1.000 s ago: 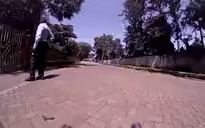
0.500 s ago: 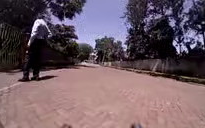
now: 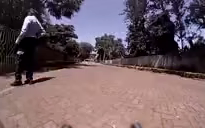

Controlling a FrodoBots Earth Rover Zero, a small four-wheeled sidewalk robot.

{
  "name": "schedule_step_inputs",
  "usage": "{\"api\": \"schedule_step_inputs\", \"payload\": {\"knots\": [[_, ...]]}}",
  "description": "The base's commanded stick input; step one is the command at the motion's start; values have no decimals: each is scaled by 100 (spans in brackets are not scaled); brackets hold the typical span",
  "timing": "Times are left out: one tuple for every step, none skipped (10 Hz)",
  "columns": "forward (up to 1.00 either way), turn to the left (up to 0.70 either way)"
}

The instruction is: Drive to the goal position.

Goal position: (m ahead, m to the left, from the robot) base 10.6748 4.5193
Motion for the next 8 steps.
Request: {"api": "schedule_step_inputs", "payload": {"knots": [[70, 5], [70, 19], [70, 35], [70, 35], [70, 35], [70, 0], [70, 0], [70, 0]]}}
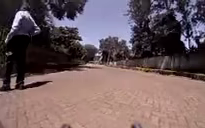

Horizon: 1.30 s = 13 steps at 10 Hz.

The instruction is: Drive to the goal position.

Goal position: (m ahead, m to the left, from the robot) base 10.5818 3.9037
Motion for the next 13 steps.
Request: {"api": "schedule_step_inputs", "payload": {"knots": [[70, 0], [70, 35], [70, 35], [70, 0], [70, 0], [70, 0], [70, 4], [70, 35], [70, 35], [70, 35], [70, 0], [70, 0], [70, 10]]}}
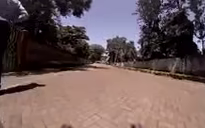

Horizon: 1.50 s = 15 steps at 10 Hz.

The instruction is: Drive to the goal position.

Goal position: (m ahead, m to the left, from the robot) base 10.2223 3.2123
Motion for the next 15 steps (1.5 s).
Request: {"api": "schedule_step_inputs", "payload": {"knots": [[70, 27], [70, 27], [70, 12], [70, 0], [70, 0], [70, 35], [70, 35], [70, 0], [70, 0], [70, 0], [70, 17], [70, 31], [70, 35], [70, 34], [70, 6]]}}
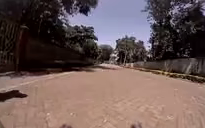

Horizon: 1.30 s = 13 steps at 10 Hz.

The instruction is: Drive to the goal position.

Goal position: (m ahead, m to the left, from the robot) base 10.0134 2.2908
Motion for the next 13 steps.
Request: {"api": "schedule_step_inputs", "payload": {"knots": [[70, 17], [70, 26], [70, 31], [70, 13], [70, 6], [70, 2], [70, 18], [70, 34], [70, 20], [70, 3], [70, 14], [70, 30], [70, 35]]}}
